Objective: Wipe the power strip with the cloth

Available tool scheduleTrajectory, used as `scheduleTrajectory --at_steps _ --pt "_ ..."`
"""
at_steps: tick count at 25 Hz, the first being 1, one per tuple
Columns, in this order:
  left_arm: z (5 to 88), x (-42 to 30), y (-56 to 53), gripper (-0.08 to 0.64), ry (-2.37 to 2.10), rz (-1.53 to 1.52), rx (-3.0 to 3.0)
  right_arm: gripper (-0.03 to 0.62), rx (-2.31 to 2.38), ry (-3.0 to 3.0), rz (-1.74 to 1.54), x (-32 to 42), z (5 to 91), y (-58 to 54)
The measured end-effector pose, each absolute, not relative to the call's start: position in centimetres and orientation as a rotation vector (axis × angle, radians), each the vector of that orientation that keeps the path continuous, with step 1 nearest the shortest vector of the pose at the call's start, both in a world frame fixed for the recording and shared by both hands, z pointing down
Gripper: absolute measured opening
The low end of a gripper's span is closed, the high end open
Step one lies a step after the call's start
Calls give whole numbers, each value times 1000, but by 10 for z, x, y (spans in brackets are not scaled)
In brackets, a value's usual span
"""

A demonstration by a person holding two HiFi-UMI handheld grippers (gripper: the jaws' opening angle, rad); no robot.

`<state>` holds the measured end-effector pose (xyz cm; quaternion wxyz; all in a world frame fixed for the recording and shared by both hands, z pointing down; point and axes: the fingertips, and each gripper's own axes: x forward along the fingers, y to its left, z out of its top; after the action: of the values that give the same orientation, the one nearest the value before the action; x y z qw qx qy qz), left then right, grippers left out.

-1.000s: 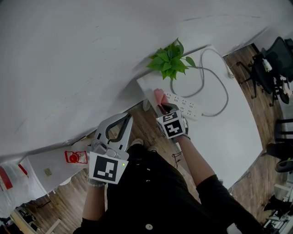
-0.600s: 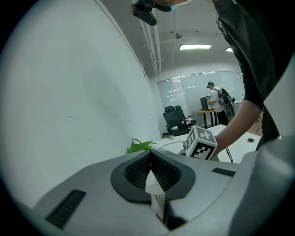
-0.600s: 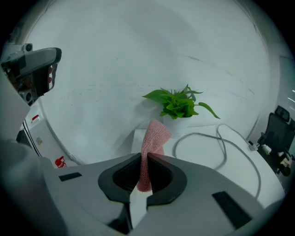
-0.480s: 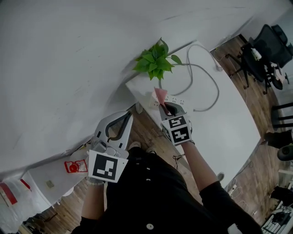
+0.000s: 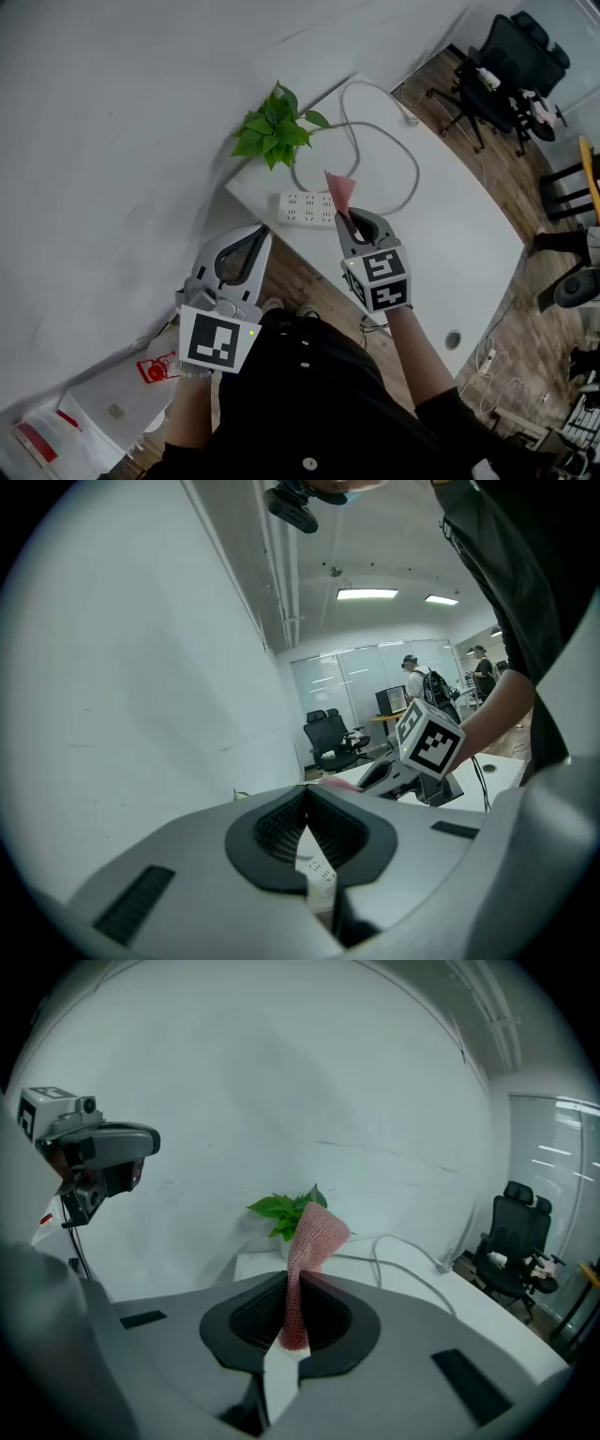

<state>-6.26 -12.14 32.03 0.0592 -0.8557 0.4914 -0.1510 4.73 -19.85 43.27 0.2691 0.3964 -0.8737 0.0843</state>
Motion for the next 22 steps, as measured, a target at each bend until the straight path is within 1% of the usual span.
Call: scheduleTrajectory --at_steps 12,22 --pt "309 -20 -133 14 1274 -413 -2656 49 1326 -2289 165 121 384 -168" --pt "308 -2 -137 14 1191 -401 -2681 48 1453 -2241 206 149 380 -150"
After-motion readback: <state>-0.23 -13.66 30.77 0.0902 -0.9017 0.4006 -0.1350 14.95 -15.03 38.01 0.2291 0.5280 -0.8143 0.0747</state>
